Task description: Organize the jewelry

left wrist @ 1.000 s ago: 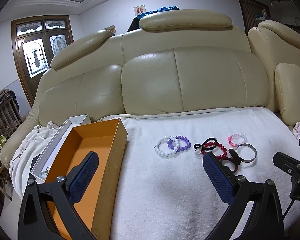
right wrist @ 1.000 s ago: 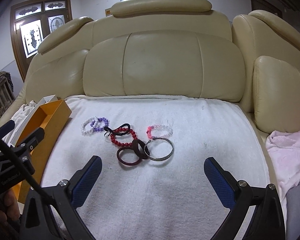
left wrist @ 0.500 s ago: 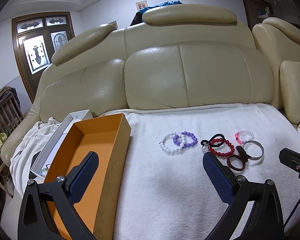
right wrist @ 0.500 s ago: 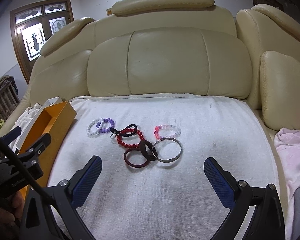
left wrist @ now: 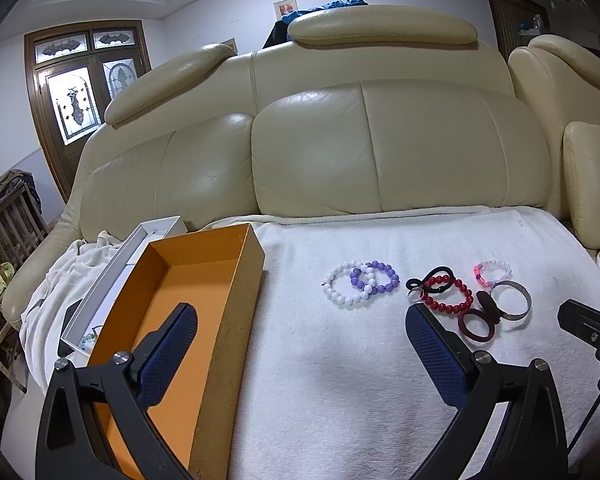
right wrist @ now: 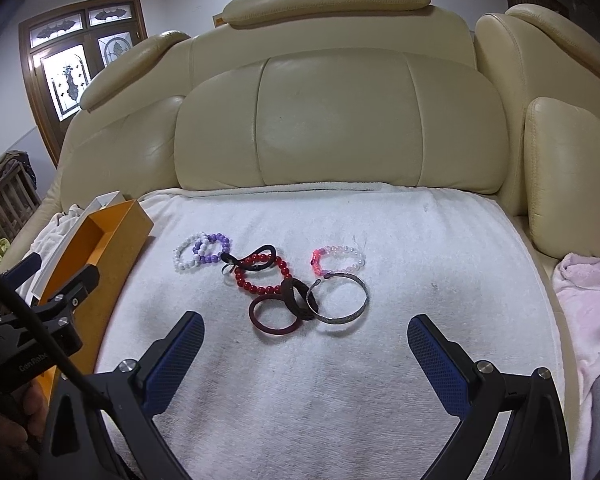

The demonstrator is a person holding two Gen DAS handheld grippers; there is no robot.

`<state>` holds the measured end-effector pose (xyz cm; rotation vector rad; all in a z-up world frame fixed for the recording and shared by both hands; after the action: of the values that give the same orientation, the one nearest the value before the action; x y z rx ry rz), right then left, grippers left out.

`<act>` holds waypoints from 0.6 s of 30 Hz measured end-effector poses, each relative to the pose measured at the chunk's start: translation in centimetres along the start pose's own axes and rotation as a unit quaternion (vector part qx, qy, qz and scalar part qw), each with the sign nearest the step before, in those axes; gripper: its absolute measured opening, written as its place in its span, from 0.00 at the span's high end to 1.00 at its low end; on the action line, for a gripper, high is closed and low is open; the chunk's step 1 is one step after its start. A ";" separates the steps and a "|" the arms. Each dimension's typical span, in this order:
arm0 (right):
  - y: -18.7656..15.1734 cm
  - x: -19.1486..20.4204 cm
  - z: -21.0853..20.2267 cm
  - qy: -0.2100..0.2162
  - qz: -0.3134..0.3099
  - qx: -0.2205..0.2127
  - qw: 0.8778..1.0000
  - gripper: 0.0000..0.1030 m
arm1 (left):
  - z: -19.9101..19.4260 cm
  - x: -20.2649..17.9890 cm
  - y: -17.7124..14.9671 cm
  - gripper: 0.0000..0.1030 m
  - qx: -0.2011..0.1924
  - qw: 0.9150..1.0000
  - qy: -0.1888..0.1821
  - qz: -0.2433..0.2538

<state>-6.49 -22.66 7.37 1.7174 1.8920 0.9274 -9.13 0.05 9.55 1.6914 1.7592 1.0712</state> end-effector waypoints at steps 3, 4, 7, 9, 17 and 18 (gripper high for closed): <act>-0.1 -0.5 0.0 -0.002 0.002 0.002 1.000 0.01 | 0.1 -0.2 0.0 0.00 0.001 1.000 -0.001 0.002; -0.1 -0.7 0.1 -0.002 0.003 0.003 1.000 0.01 | 0.2 -0.2 0.0 0.00 0.003 1.000 -0.002 0.002; -0.3 -1.4 0.2 -0.005 0.007 0.007 1.000 0.02 | 0.3 -0.5 0.0 0.00 0.004 1.000 -0.003 0.004; -0.4 -1.9 0.2 -0.006 0.011 0.010 1.000 0.03 | 0.3 -0.7 0.0 0.00 0.004 1.000 -0.003 0.005; -0.7 -3.2 0.6 -0.005 0.019 0.022 1.000 0.04 | 0.7 -1.7 0.1 0.00 0.009 1.000 -0.007 0.010; -0.7 -3.2 0.7 -0.006 0.018 0.024 1.000 0.05 | 0.8 -1.8 0.2 0.00 0.010 1.000 -0.009 0.010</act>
<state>-6.03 -25.71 5.99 1.7870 1.8955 0.8889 -8.20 -1.55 8.92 1.7293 1.7521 1.0472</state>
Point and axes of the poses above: each gripper's, at about its wrist camera, not at the fingertips, and z roughly the way its jaws point, x to its left, y to its top, the point moved 4 cm from there along z, roughly the way its jaws point
